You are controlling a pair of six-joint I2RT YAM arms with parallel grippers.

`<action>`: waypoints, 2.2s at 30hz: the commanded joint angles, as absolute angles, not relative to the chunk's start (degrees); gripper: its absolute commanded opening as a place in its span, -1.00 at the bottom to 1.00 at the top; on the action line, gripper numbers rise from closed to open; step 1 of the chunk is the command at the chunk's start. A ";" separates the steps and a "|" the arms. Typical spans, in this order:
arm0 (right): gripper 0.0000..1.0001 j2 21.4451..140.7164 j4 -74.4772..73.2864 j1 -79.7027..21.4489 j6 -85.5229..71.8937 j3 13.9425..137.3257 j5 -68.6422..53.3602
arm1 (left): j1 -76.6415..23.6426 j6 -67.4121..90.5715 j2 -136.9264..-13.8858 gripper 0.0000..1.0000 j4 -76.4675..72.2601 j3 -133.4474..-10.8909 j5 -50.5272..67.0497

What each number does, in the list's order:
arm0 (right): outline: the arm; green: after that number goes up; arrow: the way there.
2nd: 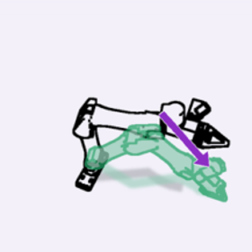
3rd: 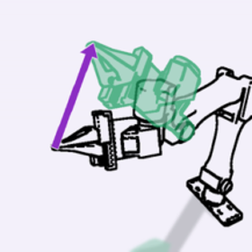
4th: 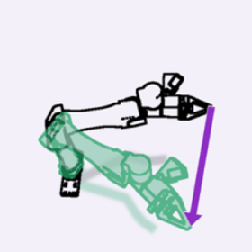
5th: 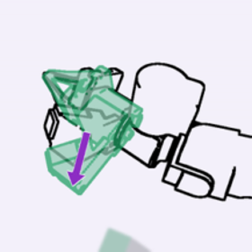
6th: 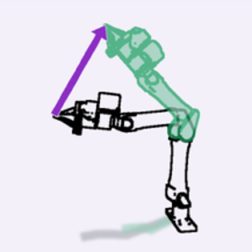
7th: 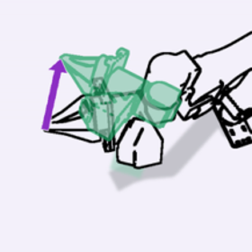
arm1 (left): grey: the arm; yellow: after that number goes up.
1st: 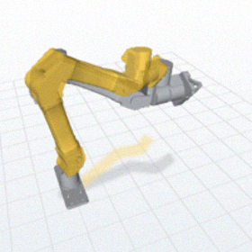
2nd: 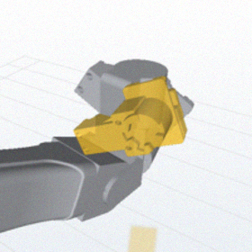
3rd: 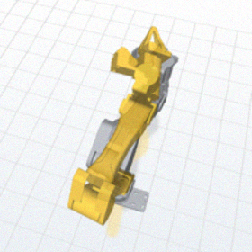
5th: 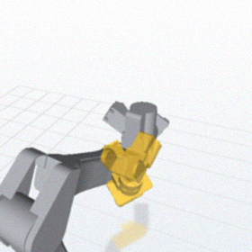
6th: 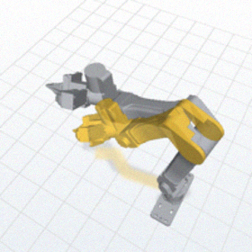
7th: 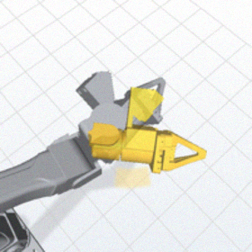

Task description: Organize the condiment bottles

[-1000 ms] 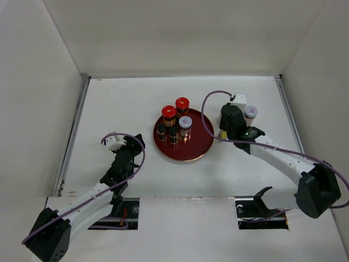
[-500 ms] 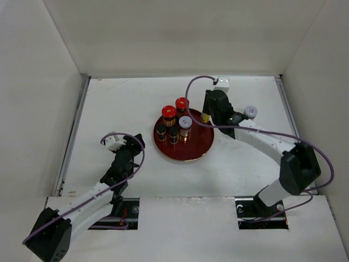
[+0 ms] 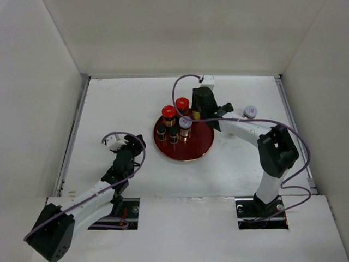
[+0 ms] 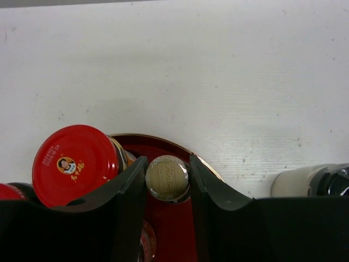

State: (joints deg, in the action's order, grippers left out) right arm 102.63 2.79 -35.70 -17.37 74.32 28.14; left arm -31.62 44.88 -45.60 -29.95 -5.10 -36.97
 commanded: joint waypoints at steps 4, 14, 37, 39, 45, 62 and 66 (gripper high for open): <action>0.13 103.71 8.26 -38.01 -17.67 77.43 28.74 | -31.16 45.70 -45.18 0.17 -32.87 -5.27 -36.47; 0.36 91.16 7.91 -37.49 -17.75 70.24 30.41 | -31.07 45.70 -45.88 0.17 -32.87 -5.45 -36.12; 0.70 89.20 -0.26 -21.31 -17.58 61.26 28.04 | -29.84 45.88 -45.70 0.19 -32.87 -5.63 -33.57; 0.70 90.87 -0.88 -21.14 -17.58 62.31 26.55 | -29.84 45.88 -46.31 0.19 -32.87 -5.63 -33.84; 0.67 94.65 -0.62 -20.79 -17.14 64.33 25.49 | -29.66 45.88 -46.76 0.19 -32.87 -5.80 -33.66; 0.07 90.02 3.43 -21.57 -15.82 64.08 27.60 | -29.57 45.97 -47.73 0.19 -33.66 -5.98 -33.05; 0.07 85.18 2.99 -24.73 -16.08 61.97 27.51 | -29.49 46.05 -48.25 0.19 -34.10 -5.80 -33.05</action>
State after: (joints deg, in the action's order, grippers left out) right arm 91.92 -1.80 -22.00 -16.25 61.80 26.44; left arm -29.74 45.45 -47.88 -30.81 -5.10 -33.69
